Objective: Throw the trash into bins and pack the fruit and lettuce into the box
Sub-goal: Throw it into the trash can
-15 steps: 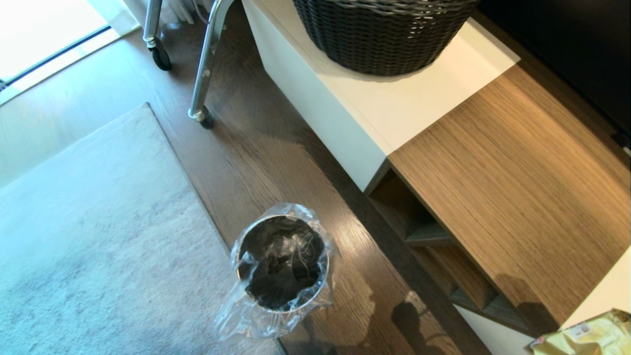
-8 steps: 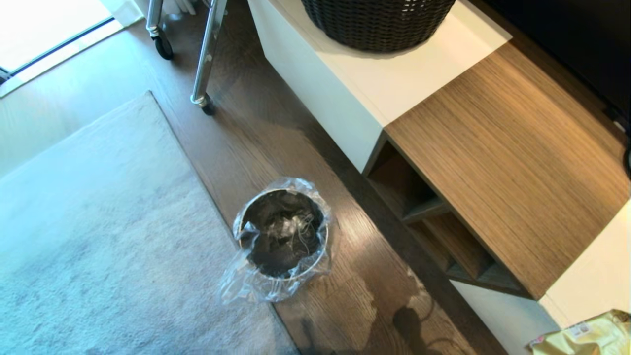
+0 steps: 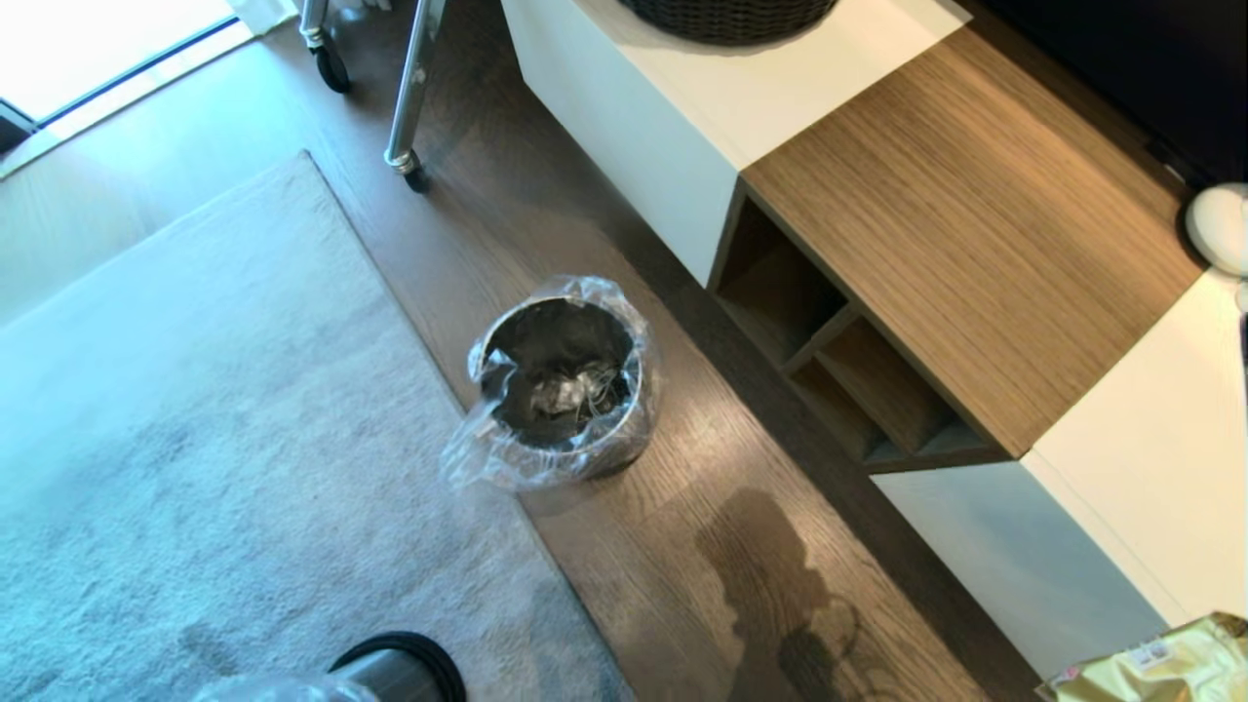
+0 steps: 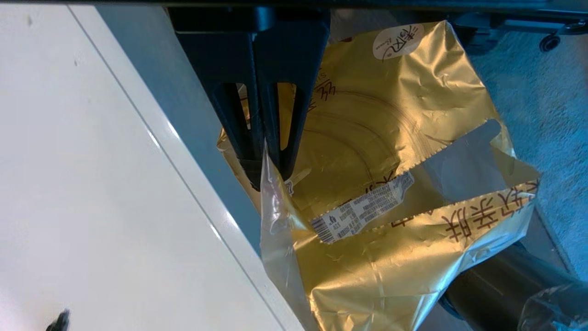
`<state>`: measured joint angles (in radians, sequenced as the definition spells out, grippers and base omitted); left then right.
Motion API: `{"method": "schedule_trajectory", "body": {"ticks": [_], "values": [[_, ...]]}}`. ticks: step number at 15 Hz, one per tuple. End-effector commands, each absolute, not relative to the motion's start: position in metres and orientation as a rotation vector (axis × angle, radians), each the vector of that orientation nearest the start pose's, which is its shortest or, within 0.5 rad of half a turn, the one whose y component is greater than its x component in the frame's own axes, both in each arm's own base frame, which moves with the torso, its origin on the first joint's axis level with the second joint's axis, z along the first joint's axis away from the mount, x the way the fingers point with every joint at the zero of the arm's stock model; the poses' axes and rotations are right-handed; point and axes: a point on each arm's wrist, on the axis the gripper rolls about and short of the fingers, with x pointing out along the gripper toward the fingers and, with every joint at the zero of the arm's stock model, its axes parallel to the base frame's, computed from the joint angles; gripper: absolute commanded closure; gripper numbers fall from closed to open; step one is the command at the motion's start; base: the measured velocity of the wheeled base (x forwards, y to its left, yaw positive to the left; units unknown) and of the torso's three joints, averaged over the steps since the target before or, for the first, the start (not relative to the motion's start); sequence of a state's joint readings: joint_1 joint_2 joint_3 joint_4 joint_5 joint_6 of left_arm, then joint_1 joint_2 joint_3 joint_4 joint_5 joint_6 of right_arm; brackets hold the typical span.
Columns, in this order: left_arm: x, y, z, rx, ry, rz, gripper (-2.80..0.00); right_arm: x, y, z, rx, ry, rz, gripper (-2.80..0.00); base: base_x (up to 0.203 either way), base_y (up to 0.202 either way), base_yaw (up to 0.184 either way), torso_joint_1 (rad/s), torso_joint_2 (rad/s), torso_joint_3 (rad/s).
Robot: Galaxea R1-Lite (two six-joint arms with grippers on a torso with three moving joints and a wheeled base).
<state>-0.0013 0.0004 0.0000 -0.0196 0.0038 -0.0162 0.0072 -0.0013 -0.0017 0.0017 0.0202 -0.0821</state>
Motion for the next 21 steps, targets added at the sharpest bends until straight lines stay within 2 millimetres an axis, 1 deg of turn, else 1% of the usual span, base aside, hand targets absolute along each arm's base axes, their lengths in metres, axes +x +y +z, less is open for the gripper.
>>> {"method": "schedule_trajectory", "body": {"ticks": [1, 11, 21], "values": [[-0.0227, 0.0001, 0.0775, -0.016, -0.019, 0.003, 0.0, -0.0229, 0.0003, 0.0757, -0.083, -0.001, 0.028, 0.0, -0.187, 0.0, 0.002, 0.002, 0.0, 0.002], [-0.0228, 0.0001, 0.0775, -0.015, -0.02, 0.004, 0.0, -0.0229, 0.0003, 0.0757, -0.083, -0.001, 0.028, 0.0, -0.185, 0.0, 0.0, 0.003, 0.0, 0.004], [-0.0228, 0.0001, 0.0775, -0.015, -0.02, 0.003, 0.0, -0.0229, 0.0003, 0.0757, -0.083, -0.001, 0.028, 0.0, -0.009, 0.0, 0.0, 0.0, 0.0, 0.001]]}}
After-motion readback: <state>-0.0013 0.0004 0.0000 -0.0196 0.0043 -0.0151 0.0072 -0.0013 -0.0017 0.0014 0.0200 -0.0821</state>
